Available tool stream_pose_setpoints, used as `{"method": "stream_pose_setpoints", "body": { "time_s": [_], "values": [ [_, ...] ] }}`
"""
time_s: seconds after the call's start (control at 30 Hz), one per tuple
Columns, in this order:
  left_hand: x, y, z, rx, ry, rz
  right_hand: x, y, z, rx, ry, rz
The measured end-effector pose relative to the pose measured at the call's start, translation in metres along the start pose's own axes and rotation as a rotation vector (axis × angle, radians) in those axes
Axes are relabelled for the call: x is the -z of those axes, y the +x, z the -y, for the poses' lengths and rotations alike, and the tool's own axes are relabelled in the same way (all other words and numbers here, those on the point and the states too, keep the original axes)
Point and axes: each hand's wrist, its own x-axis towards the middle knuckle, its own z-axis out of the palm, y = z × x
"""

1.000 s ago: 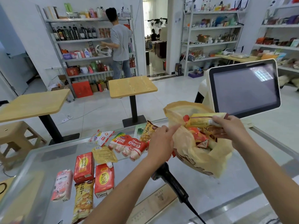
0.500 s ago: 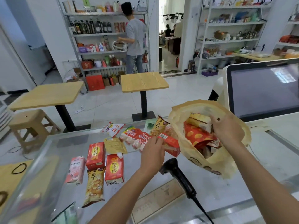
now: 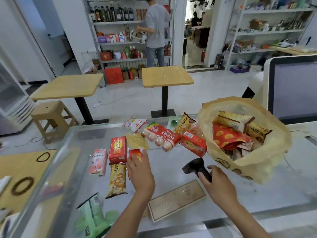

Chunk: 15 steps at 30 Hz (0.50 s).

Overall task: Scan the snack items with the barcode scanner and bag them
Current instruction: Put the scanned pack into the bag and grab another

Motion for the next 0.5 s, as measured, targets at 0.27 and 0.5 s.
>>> {"method": "stream_pose_setpoints", "body": {
  "time_s": [0.27,0.5],
  "values": [
    [0.011,-0.016,-0.001,-0.172,-0.460,0.047,0.017,0.032,0.016,-0.244,0.590,0.575],
    [0.016,-0.010,0.017,0.174,-1.276,0.445,0.007,0.026,0.019,-0.294,0.733,0.577]
  ]
}}
